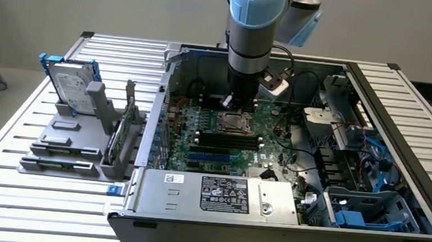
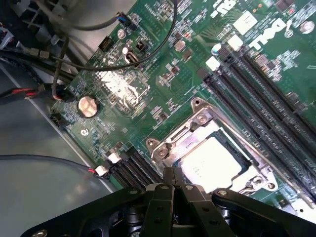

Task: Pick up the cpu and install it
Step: 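Install the second cpu locking lever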

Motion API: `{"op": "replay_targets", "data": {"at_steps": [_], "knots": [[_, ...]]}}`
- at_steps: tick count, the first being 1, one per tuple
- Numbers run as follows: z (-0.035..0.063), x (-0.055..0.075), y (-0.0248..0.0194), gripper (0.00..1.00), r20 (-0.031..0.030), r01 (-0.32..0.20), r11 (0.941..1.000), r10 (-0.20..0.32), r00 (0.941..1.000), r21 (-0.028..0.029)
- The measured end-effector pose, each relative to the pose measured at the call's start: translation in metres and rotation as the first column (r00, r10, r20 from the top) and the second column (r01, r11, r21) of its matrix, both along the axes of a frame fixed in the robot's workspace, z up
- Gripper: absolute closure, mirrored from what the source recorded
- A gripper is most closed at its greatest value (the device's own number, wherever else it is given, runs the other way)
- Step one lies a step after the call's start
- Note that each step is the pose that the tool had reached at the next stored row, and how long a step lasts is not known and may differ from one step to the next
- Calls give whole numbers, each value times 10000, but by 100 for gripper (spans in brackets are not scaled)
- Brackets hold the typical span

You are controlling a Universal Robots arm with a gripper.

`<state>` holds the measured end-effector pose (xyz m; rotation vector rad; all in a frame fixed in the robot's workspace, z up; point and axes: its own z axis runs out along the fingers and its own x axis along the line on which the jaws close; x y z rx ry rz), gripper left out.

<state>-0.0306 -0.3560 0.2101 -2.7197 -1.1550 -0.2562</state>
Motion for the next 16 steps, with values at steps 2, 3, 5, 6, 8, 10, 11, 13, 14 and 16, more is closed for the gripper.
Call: {"op": "replay_targets", "data": {"at_steps": [2, 3, 5, 6, 8, 10, 11, 13, 14, 16], "knots": [[18, -2, -49, 89, -12, 10, 10000, -10, 10000, 0], [28, -4, -69, 89, -16, 15, 10000, -15, 10000, 0], [57, -11, -102, 89, -28, 25, 10000, -24, 10000, 1], [75, -15, -117, 89, -37, 28, 10000, -28, 10000, 0], [108, -29, -148, 89, -49, 32, 10000, -32, 10000, 2], [134, -51, -180, 89, -56, 32, 10000, -32, 10000, 1], [144, -66, -195, 89, -57, 31, 10000, -31, 10000, 2], [165, -98, -227, 89, -59, 32, 10000, -32, 10000, 2], [176, -114, -243, 89, -59, 32, 10000, -32, 10000, 2], [198, -147, -274, 89, -61, 32, 10000, -32, 10000, 3]]}}
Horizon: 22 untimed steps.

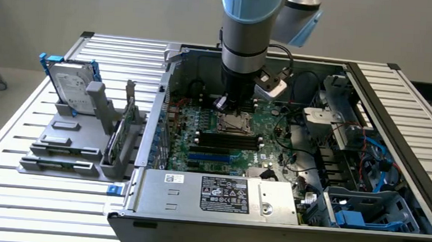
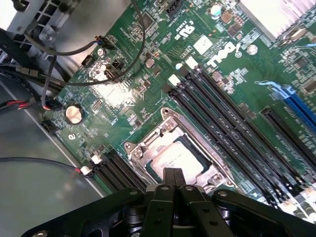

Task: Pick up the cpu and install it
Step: 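Install the second cpu locking lever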

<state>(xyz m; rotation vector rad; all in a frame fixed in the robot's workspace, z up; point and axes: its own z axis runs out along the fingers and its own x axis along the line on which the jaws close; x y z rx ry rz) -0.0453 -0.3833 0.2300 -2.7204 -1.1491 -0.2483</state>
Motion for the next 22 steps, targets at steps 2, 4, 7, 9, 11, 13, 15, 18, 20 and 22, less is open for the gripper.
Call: {"op": "replay_targets", "data": {"at_steps": [2, 4, 7, 9, 11, 13, 15, 18, 20, 22], "knots": [[17, -36, -27, 89, 0, 0, 10000, 0, 10000, 0], [32, -76, -51, 89, -1, 0, 10000, 0, 10000, -1], [62, -139, -87, 89, 0, 0, 10000, 0, 10000, 4], [93, -178, -115, 89, 0, 1, 10000, -1, 10000, 16], [137, -194, -153, 89, -1, 1, 10000, -1, 10000, 24], [171, -203, -191, 89, -1, 13, 10000, -13, 10000, 28], [186, -206, -230, 89, -1, 31, 10000, -31, 10000, 27], [188, -209, -275, 89, -1, 81, 10000, -81, 10000, 27], [188, -214, -296, 89, -1, 127, 9999, -127, 9999, 27], [188, -227, -307, 89, -1, 180, 9998, -180, 9998, 27]]}}
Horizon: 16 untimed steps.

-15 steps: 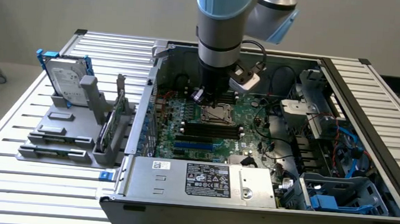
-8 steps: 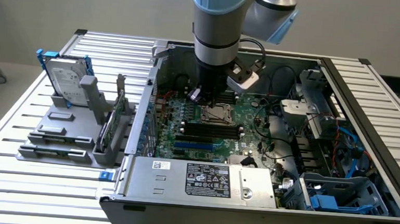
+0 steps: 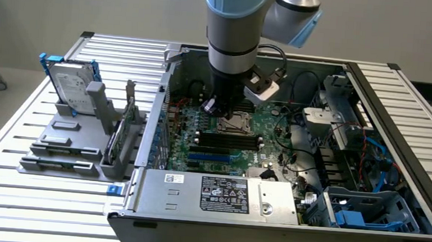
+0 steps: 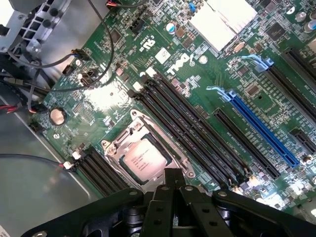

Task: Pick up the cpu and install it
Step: 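Install the second cpu locking lever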

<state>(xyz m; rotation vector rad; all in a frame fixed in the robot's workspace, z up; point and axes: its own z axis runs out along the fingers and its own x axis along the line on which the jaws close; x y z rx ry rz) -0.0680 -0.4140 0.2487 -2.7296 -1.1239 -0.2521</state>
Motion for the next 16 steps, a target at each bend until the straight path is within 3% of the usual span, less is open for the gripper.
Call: {"op": "replay_targets", "data": {"at_steps": [4, 9, 16], "knots": [[0, -46, -27, 89, 1, 74, 10000, -74, 10000, 9], [0, -79, -115, 89, -7, 104, 9999, -103, 9999, 54], [-24, -80, -110, 89, -17, 195, 9998, -195, 9998, 53]]}}
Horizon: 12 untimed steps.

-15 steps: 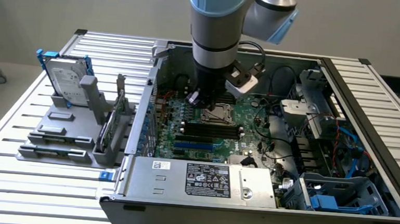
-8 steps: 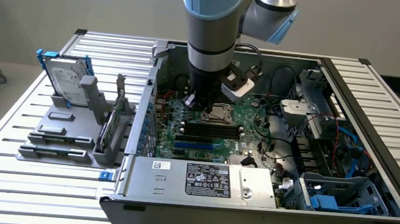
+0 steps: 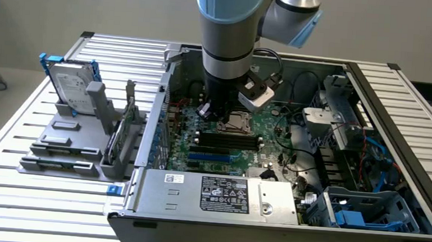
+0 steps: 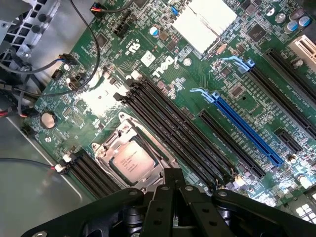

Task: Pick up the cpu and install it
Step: 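Install the second cpu locking lever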

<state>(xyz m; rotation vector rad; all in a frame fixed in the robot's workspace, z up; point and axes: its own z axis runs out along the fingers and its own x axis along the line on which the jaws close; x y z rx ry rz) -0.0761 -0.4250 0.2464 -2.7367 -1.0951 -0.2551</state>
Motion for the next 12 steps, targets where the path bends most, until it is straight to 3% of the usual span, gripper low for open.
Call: {"op": "replay_targets", "data": {"at_steps": [3, 12], "knots": [[-40, -6, 13, 89, -56, 125, 9999, -125, 9999, -4], [-114, -24, 38, 89, -389, 418, 9991, -418, 9984, -12]]}}
